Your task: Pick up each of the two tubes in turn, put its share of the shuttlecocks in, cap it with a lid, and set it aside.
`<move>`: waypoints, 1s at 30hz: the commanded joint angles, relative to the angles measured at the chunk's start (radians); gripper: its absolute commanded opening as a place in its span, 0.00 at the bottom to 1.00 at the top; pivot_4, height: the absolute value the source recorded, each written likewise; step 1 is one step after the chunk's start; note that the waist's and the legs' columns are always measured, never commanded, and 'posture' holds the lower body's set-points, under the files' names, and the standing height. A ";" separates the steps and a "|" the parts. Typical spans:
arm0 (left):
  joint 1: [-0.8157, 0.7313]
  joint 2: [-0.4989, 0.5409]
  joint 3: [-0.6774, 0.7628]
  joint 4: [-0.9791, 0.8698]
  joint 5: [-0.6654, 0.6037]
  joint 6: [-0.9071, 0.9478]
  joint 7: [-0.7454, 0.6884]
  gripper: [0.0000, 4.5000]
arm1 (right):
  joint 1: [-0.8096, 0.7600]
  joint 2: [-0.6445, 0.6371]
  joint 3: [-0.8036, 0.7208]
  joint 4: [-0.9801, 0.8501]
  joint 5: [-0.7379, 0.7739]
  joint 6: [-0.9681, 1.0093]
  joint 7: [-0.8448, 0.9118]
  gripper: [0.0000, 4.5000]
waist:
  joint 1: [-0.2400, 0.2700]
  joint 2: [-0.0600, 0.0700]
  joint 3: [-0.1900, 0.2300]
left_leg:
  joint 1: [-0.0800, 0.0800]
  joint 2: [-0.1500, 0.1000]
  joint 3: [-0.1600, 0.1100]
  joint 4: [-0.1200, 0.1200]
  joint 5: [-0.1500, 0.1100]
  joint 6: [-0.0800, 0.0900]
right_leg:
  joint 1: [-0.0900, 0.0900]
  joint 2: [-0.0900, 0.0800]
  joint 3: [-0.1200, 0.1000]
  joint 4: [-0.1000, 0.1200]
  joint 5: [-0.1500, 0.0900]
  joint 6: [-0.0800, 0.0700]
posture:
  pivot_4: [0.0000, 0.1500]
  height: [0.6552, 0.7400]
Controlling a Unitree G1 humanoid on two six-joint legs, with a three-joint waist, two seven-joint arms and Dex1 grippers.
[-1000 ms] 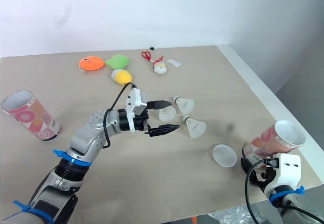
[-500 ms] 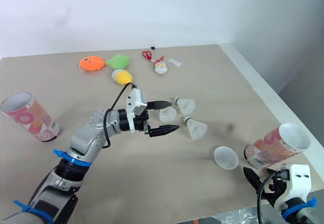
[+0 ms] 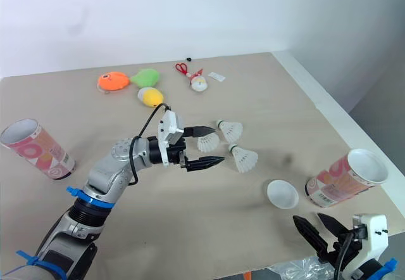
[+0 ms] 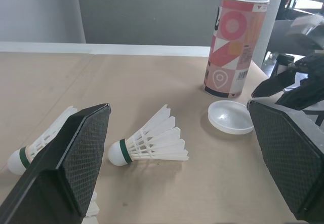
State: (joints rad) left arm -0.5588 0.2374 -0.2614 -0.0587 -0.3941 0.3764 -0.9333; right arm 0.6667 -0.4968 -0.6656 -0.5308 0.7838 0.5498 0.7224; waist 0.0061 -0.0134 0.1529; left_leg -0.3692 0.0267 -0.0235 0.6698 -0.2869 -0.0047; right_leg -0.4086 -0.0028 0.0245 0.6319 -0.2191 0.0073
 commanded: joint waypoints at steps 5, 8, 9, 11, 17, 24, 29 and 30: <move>0.007 0.001 0.014 -0.014 0.009 -0.023 0.004 1.00 | -0.114 -0.097 0.061 -0.202 0.094 0.029 -0.028 0.94 | -0.001 -0.001 0.001 | 0.000 0.000 0.001 0.000 0.000 0.000 | 0.000 0.000 0.001 0.000 0.001 0.001 | 1.00 1.00; 0.037 -0.001 0.075 -0.034 0.009 -0.047 0.076 1.00 | -0.292 -0.142 0.148 -0.237 0.128 0.057 -0.091 0.94 | -0.009 -0.002 0.001 | 0.000 -0.001 0.002 0.000 0.000 0.000 | 0.000 0.000 0.002 0.000 0.002 0.003 | 1.00 1.00; 0.056 -0.002 0.099 -0.049 0.015 -0.064 0.110 1.00 | -0.352 -0.157 0.180 -0.238 0.134 0.070 -0.104 0.94 | -0.012 -0.002 0.002 | 0.000 -0.001 0.003 0.001 0.000 0.000 | -0.001 0.001 0.004 0.000 0.003 0.005 | 1.00 1.00; 0.100 -0.001 0.138 -0.087 0.007 -0.064 0.163 1.00 | -0.446 -0.179 0.243 -0.231 0.123 0.081 -0.112 0.94 | -0.013 -0.003 0.002 | 0.000 -0.001 0.002 0.001 0.000 0.000 | -0.001 0.000 0.004 0.000 0.004 0.007 | 1.00 1.00; 0.276 0.029 0.221 -0.227 0.059 -0.086 0.316 1.00 | -0.723 -0.167 0.467 -0.129 -0.043 0.013 -0.109 0.94 | -0.013 -0.005 0.004 | 0.001 -0.002 0.002 0.001 0.000 0.000 | -0.005 0.000 0.005 0.000 0.003 0.009 | 1.00 1.00; 0.557 -0.024 0.332 -0.442 0.112 -0.103 0.556 1.00 | -0.892 -0.095 0.690 0.003 -0.170 -0.075 -0.006 0.94 | -0.010 -0.006 0.005 | -0.003 -0.003 0.003 0.001 -0.001 -0.001 | -0.009 -0.004 0.009 0.000 0.003 0.011 | 1.00 1.00; 0.719 -0.086 0.404 -0.488 0.165 -0.178 0.690 1.00 | -0.954 -0.040 0.770 0.084 -0.220 -0.127 0.053 0.94 | -0.002 -0.007 0.005 | -0.002 -0.005 0.004 0.001 -0.001 -0.001 | -0.009 -0.006 0.012 0.000 0.005 0.014 | 1.00 1.00; 0.743 -0.095 0.414 -0.496 0.175 -0.196 0.708 1.00 | -0.965 -0.032 0.777 0.096 -0.224 -0.132 0.064 0.94 | -0.002 -0.007 0.005 | -0.002 -0.005 0.004 0.001 -0.001 -0.001 | -0.009 -0.006 0.012 0.000 0.005 0.014 | 1.00 1.00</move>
State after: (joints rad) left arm 0.1742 0.1478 0.1278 -0.4997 -0.2380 0.2270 -0.2605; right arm -0.2794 -0.5333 0.1127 -0.4322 0.5655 0.4472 0.7651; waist 0.0038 -0.0206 0.1580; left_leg -0.3706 0.0212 -0.0187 0.6712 -0.2875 -0.0060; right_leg -0.4178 -0.0089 0.0372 0.6319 -0.2131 0.0219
